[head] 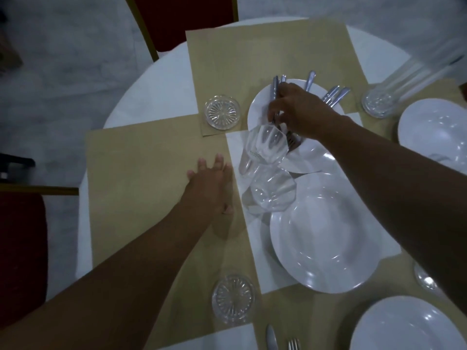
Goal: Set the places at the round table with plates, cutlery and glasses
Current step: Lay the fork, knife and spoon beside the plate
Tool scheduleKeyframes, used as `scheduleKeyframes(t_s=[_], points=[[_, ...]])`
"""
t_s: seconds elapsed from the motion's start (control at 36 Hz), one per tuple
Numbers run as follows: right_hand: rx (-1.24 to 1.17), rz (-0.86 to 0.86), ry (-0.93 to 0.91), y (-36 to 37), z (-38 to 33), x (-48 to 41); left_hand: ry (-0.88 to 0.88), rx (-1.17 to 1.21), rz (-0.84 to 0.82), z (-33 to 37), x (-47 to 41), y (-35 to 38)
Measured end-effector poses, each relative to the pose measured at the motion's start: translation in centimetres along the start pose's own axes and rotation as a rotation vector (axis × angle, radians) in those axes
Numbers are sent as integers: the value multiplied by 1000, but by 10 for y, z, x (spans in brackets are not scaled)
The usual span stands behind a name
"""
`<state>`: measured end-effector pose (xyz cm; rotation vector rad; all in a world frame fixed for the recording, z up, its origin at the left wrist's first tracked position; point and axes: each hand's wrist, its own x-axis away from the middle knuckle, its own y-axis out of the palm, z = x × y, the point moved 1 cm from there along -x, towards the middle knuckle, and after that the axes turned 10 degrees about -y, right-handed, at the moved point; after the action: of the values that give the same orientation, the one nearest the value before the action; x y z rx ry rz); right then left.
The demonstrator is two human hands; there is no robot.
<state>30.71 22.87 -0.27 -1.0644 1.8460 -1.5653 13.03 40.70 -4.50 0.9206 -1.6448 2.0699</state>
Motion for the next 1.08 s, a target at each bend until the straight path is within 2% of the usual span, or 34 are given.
scheduleKeyframes(t_s=[0.14, 0.33, 0.47, 0.64, 0.78, 0.83, 0.92, 1.0, 1.08], points=[[-2, 75, -26, -5, 7, 7, 13, -14, 24, -3, -1, 1], [55, 372, 39, -22, 5, 33, 9, -61, 35, 1, 7, -5], [76, 393, 218, -20, -14, 65, 16, -56, 54, 1, 10, -6], [-157, 497, 483, -3, -69, 128, 113, 54, 116, -17, 3, 12], [-345, 490, 648, 16, -125, 202, 110, 75, 157, -15, 20, 15], [-434, 487, 720, 26, -142, 231, 104, 135, 205, -13, 41, 18], [-520, 475, 777, 41, -164, 269, 98, 378, 342, -13, 88, 27], [-609, 441, 811, 56, -185, 304, 134, 383, 527, -4, 142, 42], [-669, 379, 817, 69, -206, 336, 182, 443, 590, 9, 191, 68]])
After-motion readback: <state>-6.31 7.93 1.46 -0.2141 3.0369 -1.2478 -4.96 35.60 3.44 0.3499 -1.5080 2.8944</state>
